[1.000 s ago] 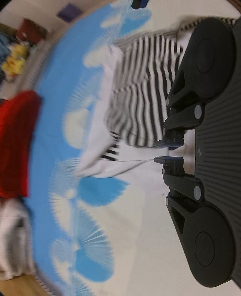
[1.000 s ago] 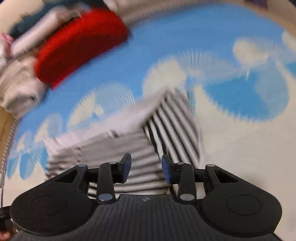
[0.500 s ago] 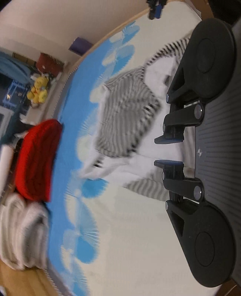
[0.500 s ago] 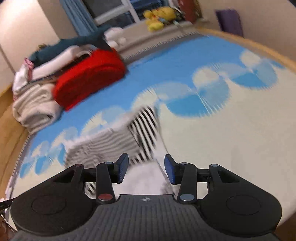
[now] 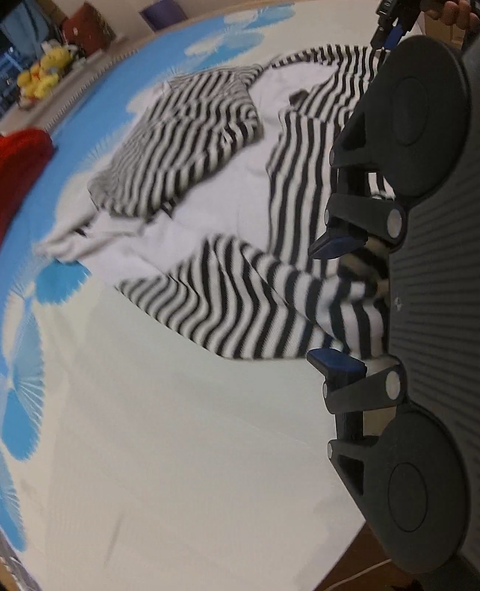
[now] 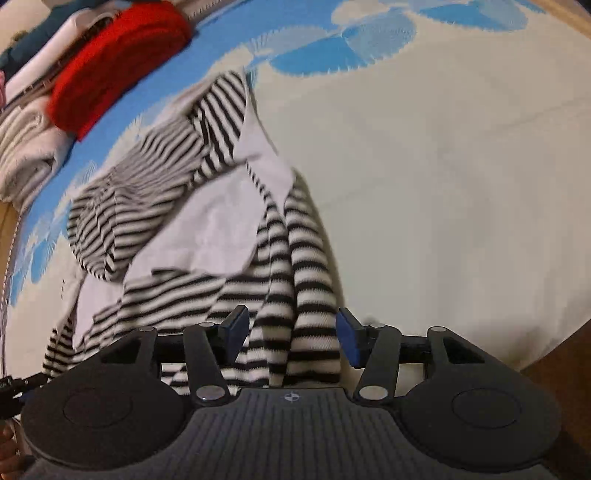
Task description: Fold small clothes
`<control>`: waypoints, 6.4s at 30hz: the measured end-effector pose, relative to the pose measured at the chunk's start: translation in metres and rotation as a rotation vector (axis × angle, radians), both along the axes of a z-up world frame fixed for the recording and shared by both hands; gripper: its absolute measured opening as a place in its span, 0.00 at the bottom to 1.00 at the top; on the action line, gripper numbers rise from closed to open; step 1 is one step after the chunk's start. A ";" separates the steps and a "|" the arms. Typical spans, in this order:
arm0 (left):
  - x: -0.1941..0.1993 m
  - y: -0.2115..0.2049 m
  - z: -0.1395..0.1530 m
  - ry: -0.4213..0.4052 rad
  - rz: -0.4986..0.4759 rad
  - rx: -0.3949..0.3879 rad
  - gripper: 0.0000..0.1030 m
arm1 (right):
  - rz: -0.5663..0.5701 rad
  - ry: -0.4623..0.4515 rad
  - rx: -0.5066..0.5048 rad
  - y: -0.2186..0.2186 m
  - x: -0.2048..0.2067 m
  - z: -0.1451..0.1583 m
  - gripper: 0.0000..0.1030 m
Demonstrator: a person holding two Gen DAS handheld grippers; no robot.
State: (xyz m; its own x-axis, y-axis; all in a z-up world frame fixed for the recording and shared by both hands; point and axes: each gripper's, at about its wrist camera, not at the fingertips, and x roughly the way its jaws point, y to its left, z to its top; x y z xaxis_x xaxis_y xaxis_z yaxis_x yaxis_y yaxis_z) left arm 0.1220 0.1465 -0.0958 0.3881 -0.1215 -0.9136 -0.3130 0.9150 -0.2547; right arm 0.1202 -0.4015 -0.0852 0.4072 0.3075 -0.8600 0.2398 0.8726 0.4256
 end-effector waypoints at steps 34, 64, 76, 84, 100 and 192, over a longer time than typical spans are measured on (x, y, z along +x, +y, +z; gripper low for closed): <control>-0.024 -0.001 -0.021 0.074 -0.022 -0.033 0.29 | 0.057 0.150 -0.057 0.020 -0.021 -0.030 0.27; -0.025 -0.013 -0.020 0.051 -0.093 -0.003 0.09 | 0.080 0.126 -0.070 0.024 -0.021 -0.031 0.18; -0.040 -0.025 0.059 -0.199 -0.228 0.087 0.05 | 0.086 -0.154 -0.016 0.010 -0.029 0.033 0.06; -0.104 -0.016 0.144 -0.332 -0.404 -0.002 0.05 | 0.067 -0.329 0.165 -0.038 -0.089 0.123 0.05; 0.121 0.033 0.061 -0.219 -0.093 -0.186 0.24 | -0.043 -0.206 0.217 -0.020 0.061 0.081 0.09; 0.075 0.071 0.008 0.021 0.003 -0.075 0.32 | -0.083 0.026 0.052 -0.024 0.062 -0.007 0.53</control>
State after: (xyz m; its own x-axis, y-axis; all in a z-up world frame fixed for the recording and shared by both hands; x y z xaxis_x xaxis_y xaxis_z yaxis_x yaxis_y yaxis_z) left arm 0.1968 0.2179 -0.0875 0.3696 -0.1891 -0.9097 -0.3214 0.8926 -0.3161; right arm 0.1819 -0.4252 -0.0922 0.4111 0.3179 -0.8543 0.3222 0.8260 0.4624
